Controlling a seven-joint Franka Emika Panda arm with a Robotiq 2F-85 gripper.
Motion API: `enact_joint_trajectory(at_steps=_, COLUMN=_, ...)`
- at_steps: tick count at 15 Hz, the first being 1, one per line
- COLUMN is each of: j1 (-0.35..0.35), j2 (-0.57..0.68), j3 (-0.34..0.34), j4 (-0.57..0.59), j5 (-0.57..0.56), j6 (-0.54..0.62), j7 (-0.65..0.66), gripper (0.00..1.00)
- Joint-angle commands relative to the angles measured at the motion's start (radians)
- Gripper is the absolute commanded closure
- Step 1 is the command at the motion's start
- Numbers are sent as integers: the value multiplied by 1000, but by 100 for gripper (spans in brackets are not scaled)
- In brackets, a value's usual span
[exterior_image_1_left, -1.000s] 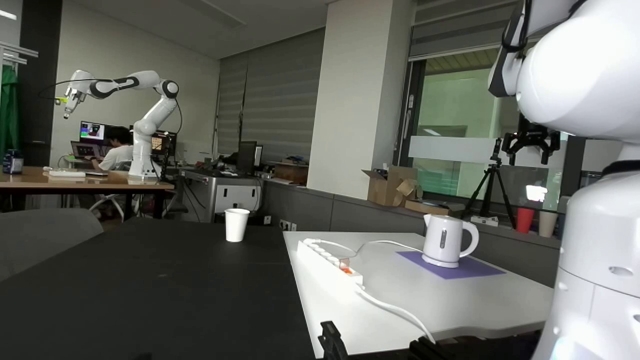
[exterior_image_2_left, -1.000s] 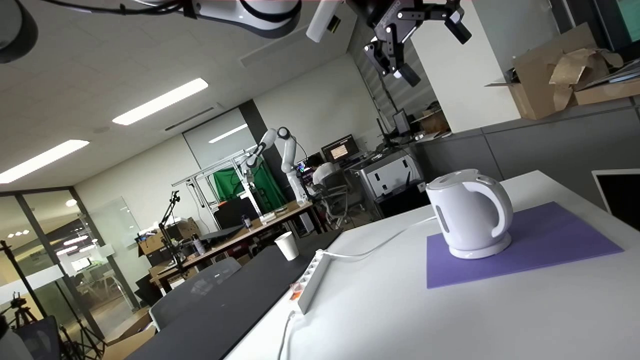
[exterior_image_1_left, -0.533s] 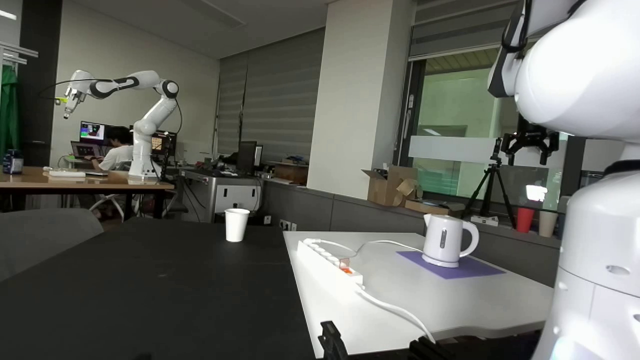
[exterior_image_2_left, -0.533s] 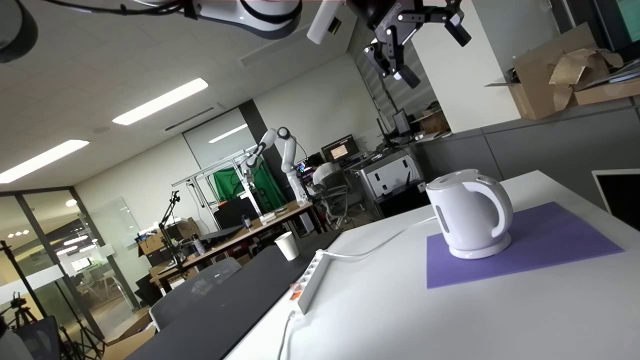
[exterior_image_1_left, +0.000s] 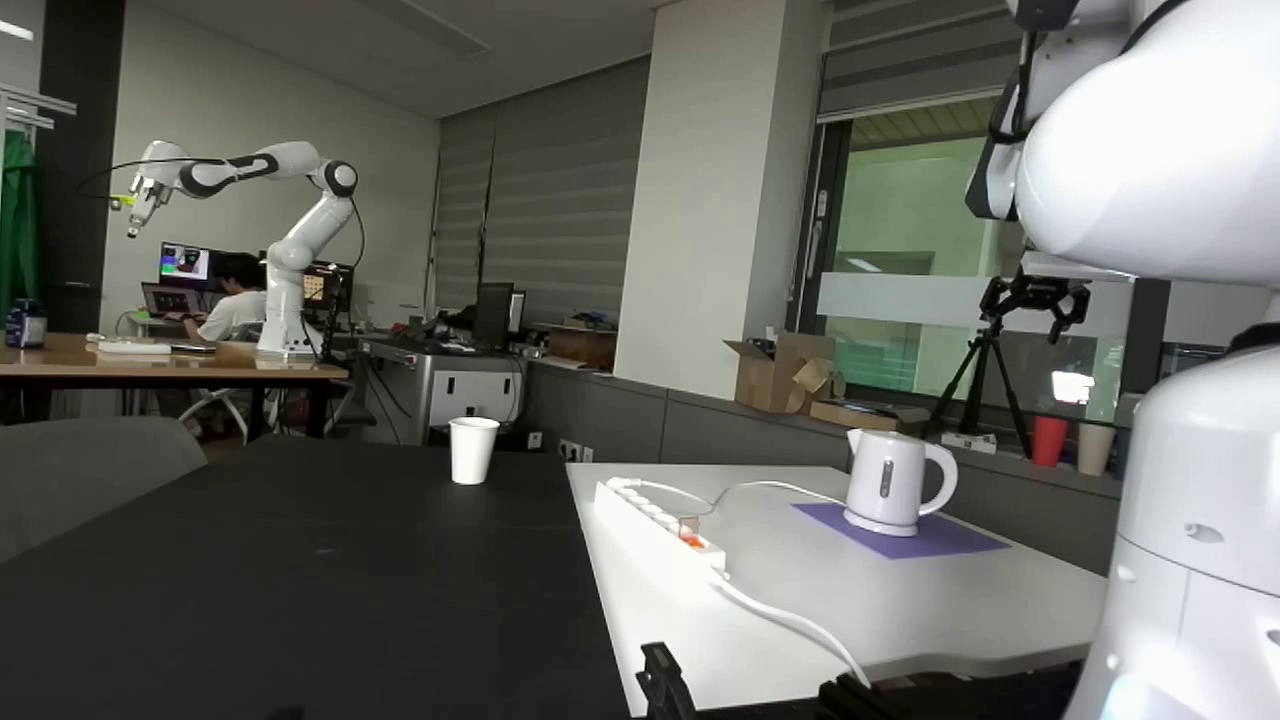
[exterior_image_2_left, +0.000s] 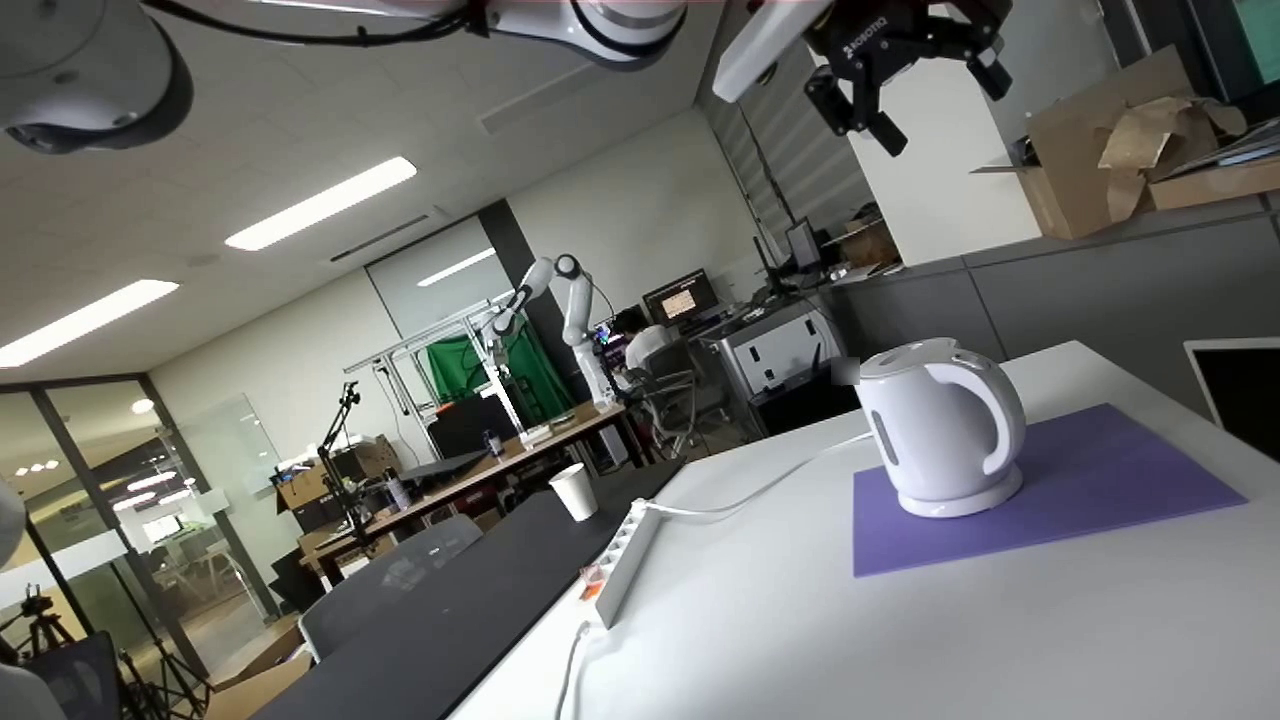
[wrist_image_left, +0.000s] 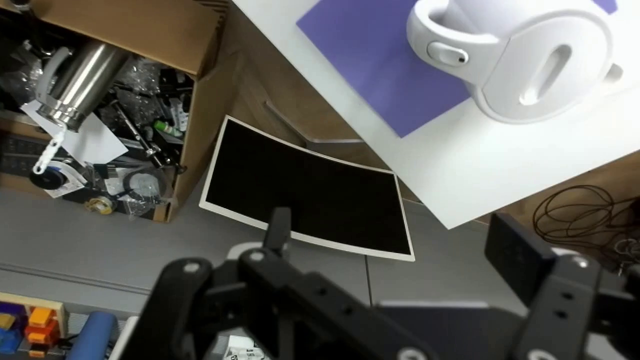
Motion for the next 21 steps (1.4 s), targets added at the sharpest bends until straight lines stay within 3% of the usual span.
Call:
enact_joint_trajectory(at_steps=1, j1=-70, j2=191, j3=62, j4=240, j5=27, j6=-36, j7=84, gripper=25)
enact_joint_trajectory(at_steps=3, j1=-92, j2=276, j3=80, j4=332, j5=-1, j6=-93, j7=145, gripper=33)
enact_joint_trajectory(at_steps=12, j1=-115, j2=601, j3=82, j4=708, j5=22, j6=-390, j7=338, gripper=97)
enact_joint_trajectory(at_steps=15, j1=-115, j2=656, j3=85, j4=793, j5=17, j6=-507, j7=357, gripper=100)
enact_joint_trajectory(at_steps=16, j1=-99, j2=599, j3=78, j4=672, j5=18, j6=-419, j7=312, gripper=100)
enact_joint_trajectory(at_steps=21, j1=-97, j2=613, j3=77, j4=681, j5=17, j6=-419, j7=309, gripper=99)
